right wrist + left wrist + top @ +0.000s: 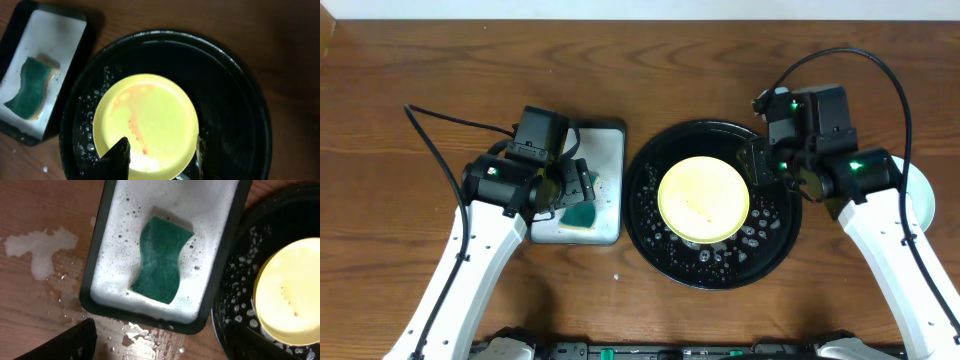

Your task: Clean dirty plates on tray and stack at the side

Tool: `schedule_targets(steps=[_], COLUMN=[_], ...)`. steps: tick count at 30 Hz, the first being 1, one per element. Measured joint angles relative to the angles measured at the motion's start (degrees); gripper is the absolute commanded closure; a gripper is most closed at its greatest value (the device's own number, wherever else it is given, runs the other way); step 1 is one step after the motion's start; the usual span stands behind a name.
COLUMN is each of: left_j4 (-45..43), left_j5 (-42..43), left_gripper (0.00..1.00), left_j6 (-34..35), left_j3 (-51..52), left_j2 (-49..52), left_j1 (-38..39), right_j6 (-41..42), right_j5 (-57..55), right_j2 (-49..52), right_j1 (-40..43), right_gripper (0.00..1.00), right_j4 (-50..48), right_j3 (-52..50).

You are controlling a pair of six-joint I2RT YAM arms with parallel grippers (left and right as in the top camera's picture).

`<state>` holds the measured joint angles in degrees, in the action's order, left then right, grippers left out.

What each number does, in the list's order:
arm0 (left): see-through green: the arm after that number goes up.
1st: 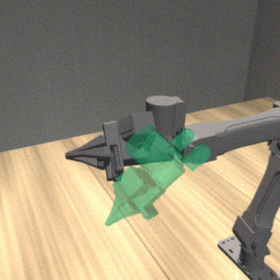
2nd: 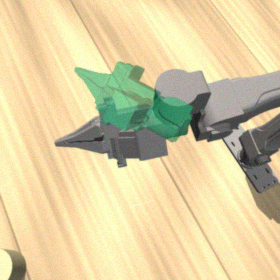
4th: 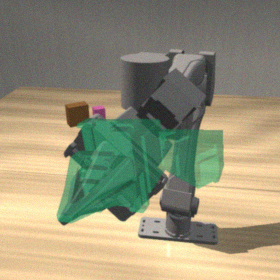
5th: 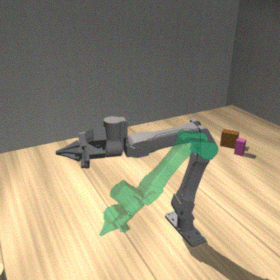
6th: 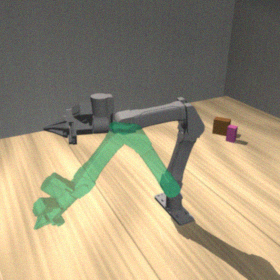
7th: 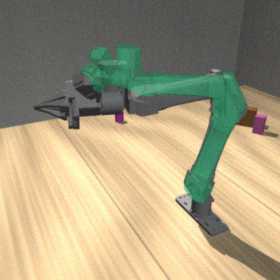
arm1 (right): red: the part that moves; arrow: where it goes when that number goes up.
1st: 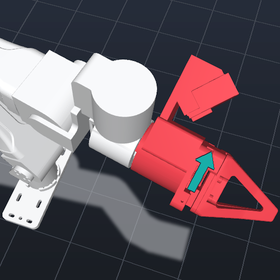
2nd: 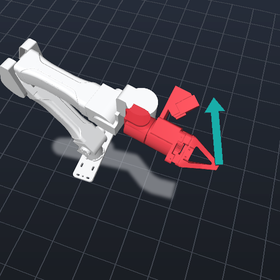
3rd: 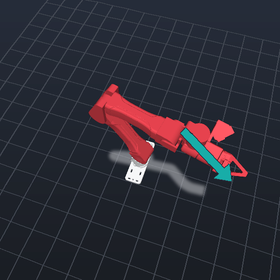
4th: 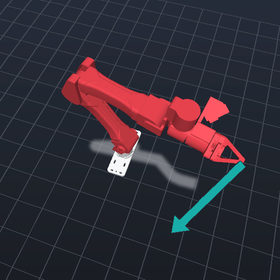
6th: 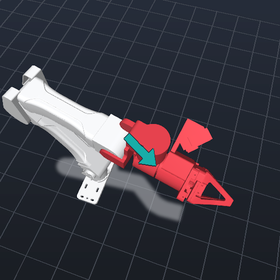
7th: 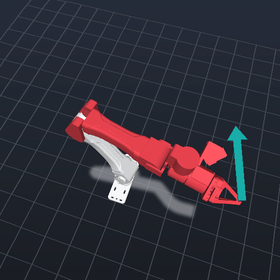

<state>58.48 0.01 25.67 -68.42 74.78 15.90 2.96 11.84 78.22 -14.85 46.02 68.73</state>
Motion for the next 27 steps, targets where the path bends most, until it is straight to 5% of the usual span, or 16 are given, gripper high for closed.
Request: schedule_targets(steps=[9,16,21,27], left_j4=[-13.46,-22.29,-24.52,-21.51], left_j5=[-0.85,-1.33,-1.73,-1.73], left_gripper=[0.22,0.53,0.93,0.89], left_j6=[-0.11,-0.68,-2.43,-3.65], left_j3=[7.93,11.96,11.89,10.38], left_j2=[5.46,18.38,24.13,24.70], left_j1=[0.00,0.00,0.00,0.00], right_j6=[0.00,0.02,0.22,0.22], right_j5=[-0.02,-0.02,0.00,-0.02], right_j2=[0.11,0.11,0.11,0.11], right_j1=[0.00,0.00,0.00,0.00], right_gripper=[0.60,0.62,0.68,0.70], right_j4=[3.48,4.09,4.35,5.31], right_j3=[0.00,0.00,0.00,0.00])
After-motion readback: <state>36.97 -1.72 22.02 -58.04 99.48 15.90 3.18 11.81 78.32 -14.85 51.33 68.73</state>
